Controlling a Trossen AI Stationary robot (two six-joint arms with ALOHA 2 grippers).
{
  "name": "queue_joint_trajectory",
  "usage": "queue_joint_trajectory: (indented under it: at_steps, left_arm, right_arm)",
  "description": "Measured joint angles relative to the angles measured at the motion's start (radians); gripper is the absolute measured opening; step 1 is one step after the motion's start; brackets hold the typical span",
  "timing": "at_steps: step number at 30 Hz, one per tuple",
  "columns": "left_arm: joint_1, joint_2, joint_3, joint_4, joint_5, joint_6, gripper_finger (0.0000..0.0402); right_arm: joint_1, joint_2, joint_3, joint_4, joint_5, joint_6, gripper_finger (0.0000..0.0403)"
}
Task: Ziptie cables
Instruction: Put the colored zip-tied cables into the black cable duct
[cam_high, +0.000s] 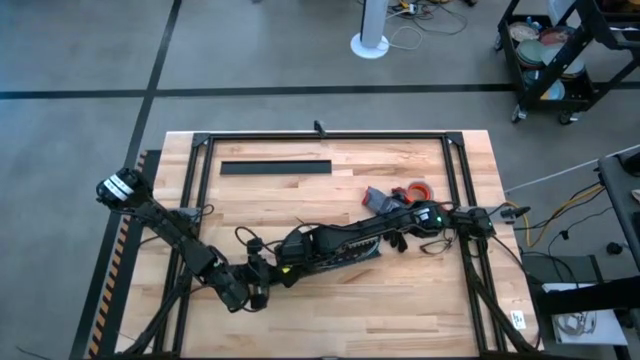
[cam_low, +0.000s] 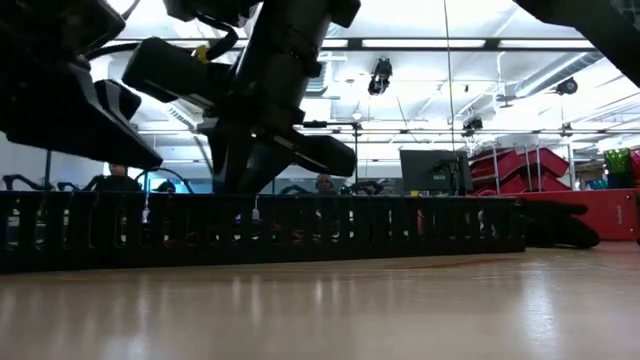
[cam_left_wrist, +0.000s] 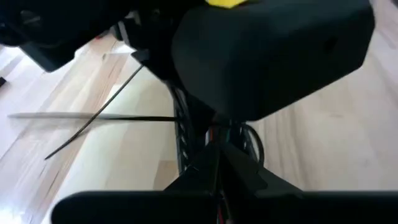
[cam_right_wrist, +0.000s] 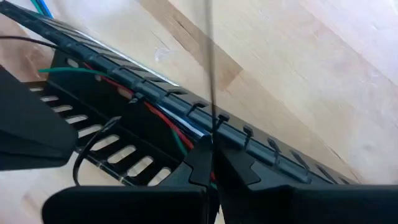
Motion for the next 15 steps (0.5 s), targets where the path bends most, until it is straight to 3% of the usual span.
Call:
queue_joint_trajectory:
  at_steps: [6, 15]
  left_arm:
    - [-0.001, 0.000, 0.000, 0.000, -0.052, 0.025, 0.0001]
    - [0.059, 0.000, -0.001, 0.038, -0.075, 0.224, 0.0005]
  right_arm:
    - [0.000, -0.005, 0.008, 0.006, 0.004, -0.003, 0.0000]
    - [0.002, -0.006, 0.008, 0.010, 0.019, -0.025, 0.0000]
